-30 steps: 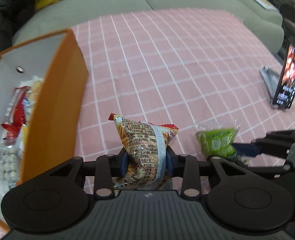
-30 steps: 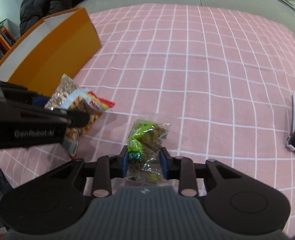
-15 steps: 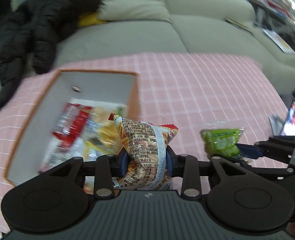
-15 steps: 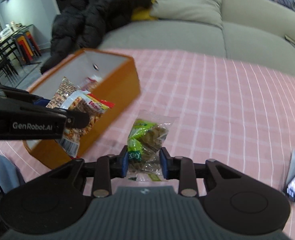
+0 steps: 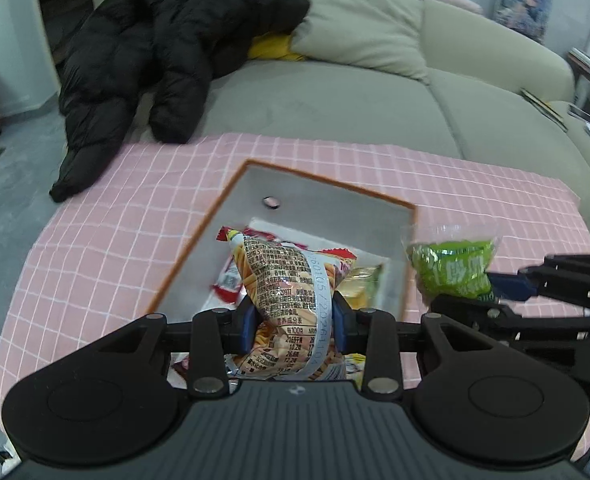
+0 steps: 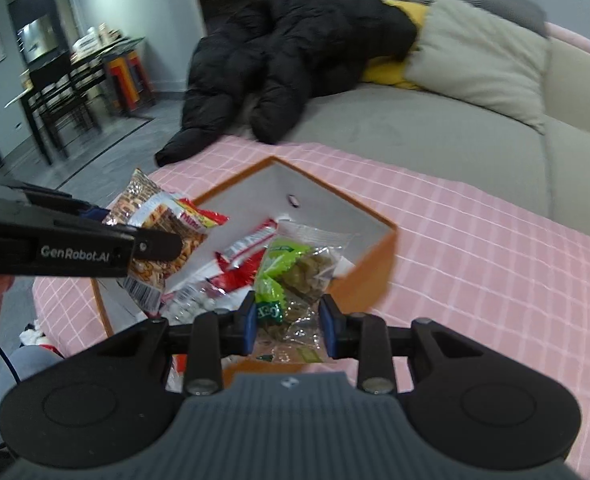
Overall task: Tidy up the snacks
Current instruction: 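Lower both bags into the box and open both tools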
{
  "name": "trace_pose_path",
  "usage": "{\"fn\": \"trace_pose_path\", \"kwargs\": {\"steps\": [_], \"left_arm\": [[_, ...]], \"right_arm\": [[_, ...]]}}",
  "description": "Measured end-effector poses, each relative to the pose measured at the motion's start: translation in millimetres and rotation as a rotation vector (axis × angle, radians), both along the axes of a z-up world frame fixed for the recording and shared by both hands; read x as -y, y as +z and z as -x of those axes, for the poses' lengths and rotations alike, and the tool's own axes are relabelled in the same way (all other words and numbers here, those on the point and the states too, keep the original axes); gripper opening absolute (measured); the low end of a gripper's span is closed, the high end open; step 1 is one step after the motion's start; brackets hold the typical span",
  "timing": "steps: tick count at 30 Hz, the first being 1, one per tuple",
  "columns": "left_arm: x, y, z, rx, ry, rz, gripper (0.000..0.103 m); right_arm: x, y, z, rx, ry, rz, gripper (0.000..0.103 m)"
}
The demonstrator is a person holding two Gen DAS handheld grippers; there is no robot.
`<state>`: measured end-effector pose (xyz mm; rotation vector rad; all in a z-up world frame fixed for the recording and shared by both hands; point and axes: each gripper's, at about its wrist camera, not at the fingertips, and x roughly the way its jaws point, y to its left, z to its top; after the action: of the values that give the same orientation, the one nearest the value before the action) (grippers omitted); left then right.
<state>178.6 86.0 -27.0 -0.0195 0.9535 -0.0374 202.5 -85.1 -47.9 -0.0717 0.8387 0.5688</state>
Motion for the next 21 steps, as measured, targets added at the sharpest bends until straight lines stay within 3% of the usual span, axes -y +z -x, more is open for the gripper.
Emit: {"fn": "trace_pose_path", "kwargs": {"steps": [7,13,21], "left_arm": [[-28.1,-31.5,-29.6,-0.084,0.003,0.013,0.041],[-31.7,-61.3,-59.0,-0.131,-0.003,0.017,0.041],[-13.9,-95.9,-91.6,-0.160,-0.058,-0.078,0.041]], "right_arm": [[-53.5,-18.6,-39.5,-0.013,0.118,0.117,0.029],[-74.7,-51.8,-67.0,-0.026,0.133,0.216,0.029],[-84.3,-85.7,-90.5,-0.035,0.097,0.281,0.029]]}}
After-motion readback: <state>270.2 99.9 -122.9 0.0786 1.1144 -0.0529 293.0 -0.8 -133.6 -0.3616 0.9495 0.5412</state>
